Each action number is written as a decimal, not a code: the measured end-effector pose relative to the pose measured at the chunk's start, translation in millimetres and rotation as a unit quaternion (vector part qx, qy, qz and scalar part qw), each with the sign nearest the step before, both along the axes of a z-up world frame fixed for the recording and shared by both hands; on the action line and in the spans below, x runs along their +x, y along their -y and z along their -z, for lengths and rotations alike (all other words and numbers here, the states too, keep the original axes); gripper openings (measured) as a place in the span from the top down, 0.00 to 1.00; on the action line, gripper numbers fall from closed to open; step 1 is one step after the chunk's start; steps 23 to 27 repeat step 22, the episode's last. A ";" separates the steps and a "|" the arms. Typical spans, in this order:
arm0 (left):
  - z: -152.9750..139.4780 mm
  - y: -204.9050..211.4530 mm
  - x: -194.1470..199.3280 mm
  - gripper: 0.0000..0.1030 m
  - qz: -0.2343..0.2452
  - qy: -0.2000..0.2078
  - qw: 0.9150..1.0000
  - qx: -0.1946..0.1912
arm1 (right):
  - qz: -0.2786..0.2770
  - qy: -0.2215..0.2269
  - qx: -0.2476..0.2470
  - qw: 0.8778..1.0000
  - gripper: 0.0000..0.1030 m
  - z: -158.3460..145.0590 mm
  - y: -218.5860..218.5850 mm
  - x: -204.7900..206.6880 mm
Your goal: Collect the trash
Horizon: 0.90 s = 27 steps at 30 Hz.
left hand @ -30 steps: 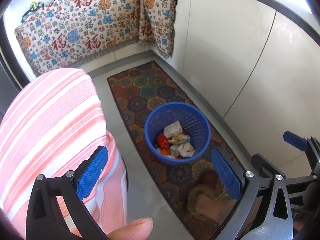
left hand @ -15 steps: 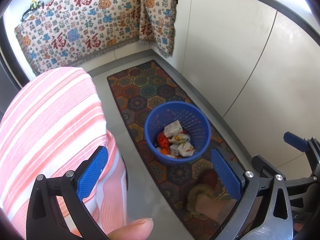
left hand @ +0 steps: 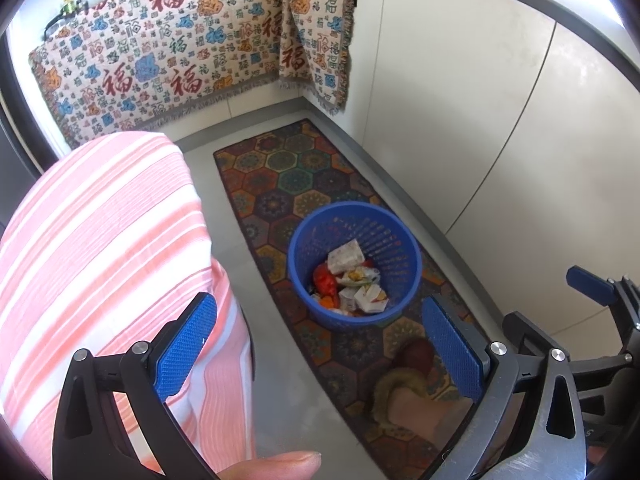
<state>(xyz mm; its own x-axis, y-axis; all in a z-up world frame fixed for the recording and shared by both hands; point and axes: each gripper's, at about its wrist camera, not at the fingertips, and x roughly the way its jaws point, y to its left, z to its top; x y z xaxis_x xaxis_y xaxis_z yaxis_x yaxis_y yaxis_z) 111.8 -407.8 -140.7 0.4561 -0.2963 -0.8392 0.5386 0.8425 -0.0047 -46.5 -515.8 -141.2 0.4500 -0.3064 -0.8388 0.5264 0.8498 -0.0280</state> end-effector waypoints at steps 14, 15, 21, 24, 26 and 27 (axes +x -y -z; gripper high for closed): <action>3.2 3.0 1.1 0.01 0.007 -0.004 1.000 0.005 | -0.001 -0.004 0.000 1.000 0.03 1.7 2.1 2.1; 3.8 3.3 1.3 0.01 0.009 -0.006 1.000 0.004 | -0.001 -0.004 0.000 1.000 0.03 2.1 2.2 1.8; -1.2 -2.3 -3.3 0.01 0.014 0.002 1.000 -0.017 | 0.000 -0.007 0.000 1.000 0.03 3.4 4.1 4.0; -2.0 -2.9 -4.4 0.01 0.015 0.003 1.000 -0.016 | 0.000 -0.008 0.000 1.000 0.03 3.7 3.9 4.1; -2.0 -2.9 -4.4 0.01 0.015 0.003 1.000 -0.016 | 0.000 -0.008 0.000 1.000 0.03 3.7 3.9 4.1; -2.0 -2.9 -4.4 0.01 0.015 0.003 1.000 -0.016 | 0.000 -0.008 0.000 1.000 0.03 3.7 3.9 4.1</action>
